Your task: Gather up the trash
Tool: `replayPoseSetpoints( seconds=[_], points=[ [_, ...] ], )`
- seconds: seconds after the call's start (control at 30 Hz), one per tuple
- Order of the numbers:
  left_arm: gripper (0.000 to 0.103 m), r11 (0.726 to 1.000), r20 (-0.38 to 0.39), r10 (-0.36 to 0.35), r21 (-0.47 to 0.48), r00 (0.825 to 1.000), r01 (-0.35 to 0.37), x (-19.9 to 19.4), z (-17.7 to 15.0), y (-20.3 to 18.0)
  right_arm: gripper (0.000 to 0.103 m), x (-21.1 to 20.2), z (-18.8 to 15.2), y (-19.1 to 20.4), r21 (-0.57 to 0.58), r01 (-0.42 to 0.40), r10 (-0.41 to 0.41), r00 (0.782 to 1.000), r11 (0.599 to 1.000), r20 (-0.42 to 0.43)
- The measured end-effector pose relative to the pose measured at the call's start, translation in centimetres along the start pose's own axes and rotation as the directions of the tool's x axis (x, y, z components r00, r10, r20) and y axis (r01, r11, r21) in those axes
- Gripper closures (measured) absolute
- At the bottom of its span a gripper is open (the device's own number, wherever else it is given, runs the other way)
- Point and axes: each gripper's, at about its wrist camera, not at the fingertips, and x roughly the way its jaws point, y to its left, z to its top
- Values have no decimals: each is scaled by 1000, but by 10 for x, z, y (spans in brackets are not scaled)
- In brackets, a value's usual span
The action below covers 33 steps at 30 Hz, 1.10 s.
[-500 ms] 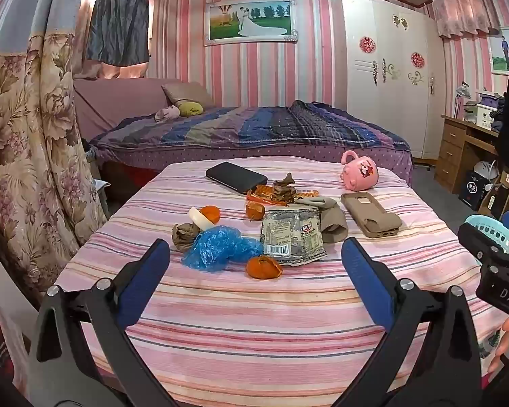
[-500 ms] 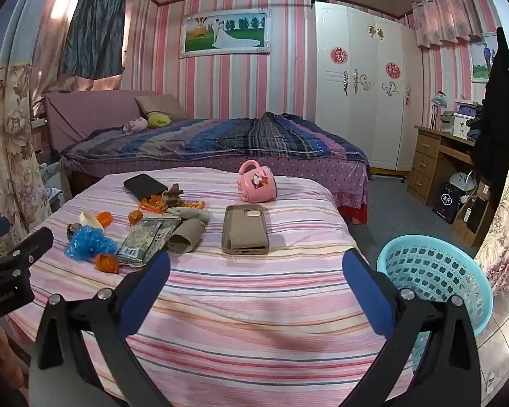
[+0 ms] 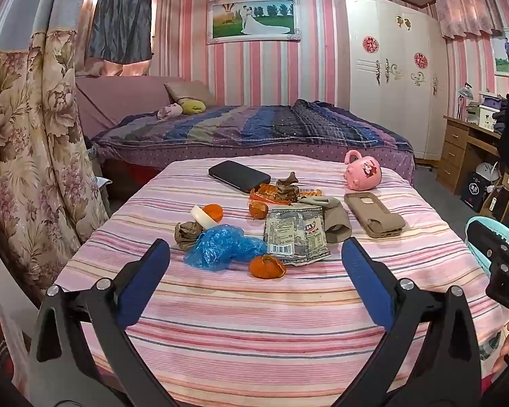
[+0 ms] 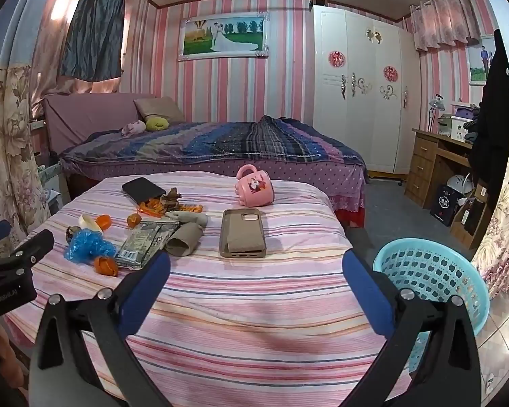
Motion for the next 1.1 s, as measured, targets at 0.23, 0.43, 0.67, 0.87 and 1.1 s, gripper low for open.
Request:
replayPoseSetpoints(
  seconds=[0.23,0.43,0.67,0.87,1.1],
  points=[
    [5,1000,2,4,-5,1000,-4,-2,1,2,4,-6,-2,-2,-3,1,-1,1000,1000,2],
    [5,1000,8,18,-1,1000,-18,-2,4,-1,4,-6,-3,-1,-5,1,-1,1000,1000,1],
    [5,1000,10,21,-1,1000,-21,-3,4,-2,4,-6,-3,0,-9,5,-5,1000,1000,2],
    [5,1000,10,22,-2,1000,-22,-3,4,-1,4,-6,-3,0,-8,5,-5,1000,1000,2],
    [5,1000,12,25,-4,1000,-25,-4,5,3,4,-3,-6,-1,-5,5,-5,1000,1000,-5]
  ],
)
